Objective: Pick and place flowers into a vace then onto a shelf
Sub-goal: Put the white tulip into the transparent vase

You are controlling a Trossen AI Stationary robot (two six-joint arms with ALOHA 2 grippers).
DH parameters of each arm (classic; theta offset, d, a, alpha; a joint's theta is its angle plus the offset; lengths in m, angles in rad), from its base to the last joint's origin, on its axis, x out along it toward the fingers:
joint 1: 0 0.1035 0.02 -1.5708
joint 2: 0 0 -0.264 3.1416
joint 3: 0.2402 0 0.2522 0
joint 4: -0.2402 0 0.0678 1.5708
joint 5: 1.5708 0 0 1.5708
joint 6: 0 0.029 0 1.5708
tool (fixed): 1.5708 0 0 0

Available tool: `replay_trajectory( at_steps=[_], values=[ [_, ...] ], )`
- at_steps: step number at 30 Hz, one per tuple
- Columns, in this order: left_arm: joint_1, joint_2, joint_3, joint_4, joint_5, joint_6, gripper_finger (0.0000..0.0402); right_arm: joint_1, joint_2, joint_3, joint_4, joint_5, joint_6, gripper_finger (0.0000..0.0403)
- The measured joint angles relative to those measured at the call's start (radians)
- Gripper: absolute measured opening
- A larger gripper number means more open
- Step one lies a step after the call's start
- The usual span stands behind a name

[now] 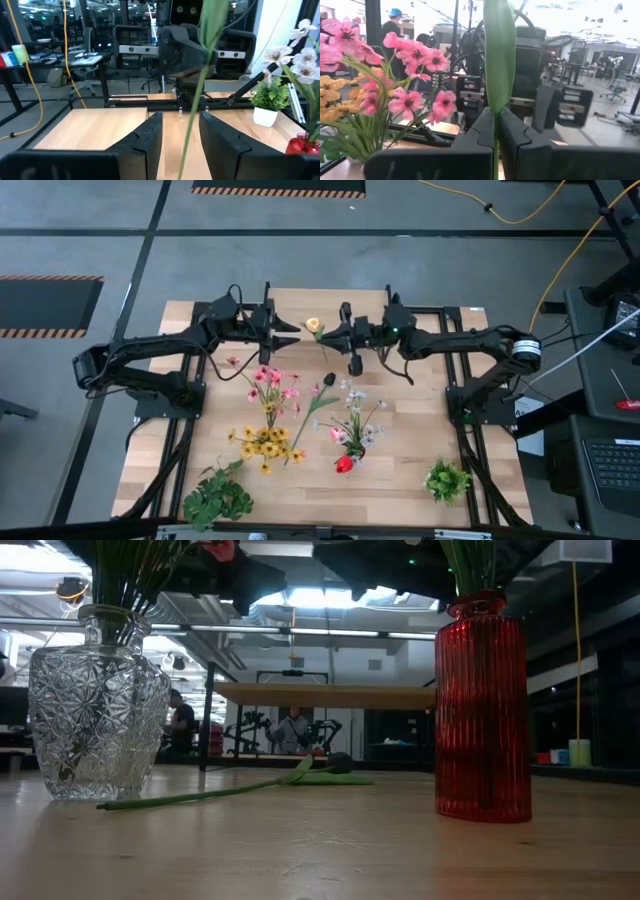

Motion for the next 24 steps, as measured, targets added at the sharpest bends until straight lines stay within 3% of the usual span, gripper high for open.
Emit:
replay_trajectory(
  at_steps=[24],
  values=[
    [-0.054, 0.0, 0.0, 0.022, 0.001, 0.002, 0.0125, 0.007, 0.174, 0.193, 0.066, -0.06, -0.02, 0.0005]
  ],
)
